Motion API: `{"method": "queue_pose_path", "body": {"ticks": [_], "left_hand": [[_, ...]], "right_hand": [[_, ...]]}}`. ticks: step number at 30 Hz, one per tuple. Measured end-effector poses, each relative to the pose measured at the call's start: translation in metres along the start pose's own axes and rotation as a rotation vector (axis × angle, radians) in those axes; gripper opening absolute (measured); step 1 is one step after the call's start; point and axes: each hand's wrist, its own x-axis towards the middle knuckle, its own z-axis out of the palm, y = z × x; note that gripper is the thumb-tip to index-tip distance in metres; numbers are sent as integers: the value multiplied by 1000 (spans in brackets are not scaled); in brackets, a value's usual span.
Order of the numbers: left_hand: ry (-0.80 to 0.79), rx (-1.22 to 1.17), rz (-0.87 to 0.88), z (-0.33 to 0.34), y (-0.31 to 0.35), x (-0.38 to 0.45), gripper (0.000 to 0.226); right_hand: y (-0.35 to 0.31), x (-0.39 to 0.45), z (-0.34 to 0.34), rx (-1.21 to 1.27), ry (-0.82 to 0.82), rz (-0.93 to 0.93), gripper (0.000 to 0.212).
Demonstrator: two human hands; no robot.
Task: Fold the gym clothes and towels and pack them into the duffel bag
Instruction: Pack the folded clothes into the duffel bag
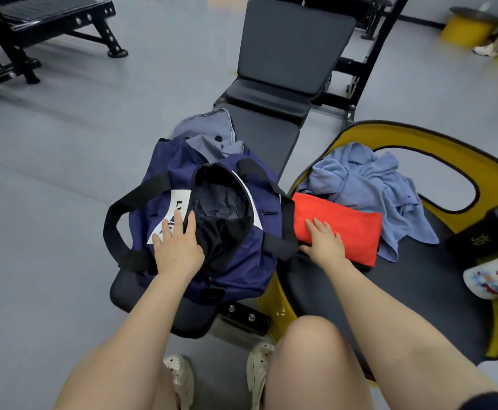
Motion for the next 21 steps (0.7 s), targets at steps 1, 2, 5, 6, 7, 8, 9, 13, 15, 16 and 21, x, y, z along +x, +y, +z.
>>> {"method": "queue_pose_path", "body": {"ticks": [1,2,5,6,7,8,9,13,15,16,21], "left_hand": [[1,2,-1,0,0,0,66],[2,5,-1,1,0,1,66],[2,14,1,1,0,1,66],[1,14,2,1,1,1,66],[-1,14,2,1,1,1,66],[-2,14,3,1,1,0,66],[0,14,4,1,1,0,66],[2,24,5,1,0,-1,64],[3,29,4,1,0,-1,62],[4,30,4,1,1,-1,62],[12,37,8,2,2,-4,61]], "right_hand": [[0,2,3,-45,-24,2,77],[0,4,6,-86,-34,3,78],[-7,7,10,-228,2,4,73],[-9,7,12,-271,28,0,71],[-9,8,13,-298,56,-10,71],[-8,7,14,-307,83,-25,70],[-6,7,15,-305,100,-43,70],[12,-5,14,-213,100,-86,63],[19,-16,17,-222,95,-102,64],[22,-23,19,-213,92,-104,64],[33,-58,27,-172,92,-119,63]]}}
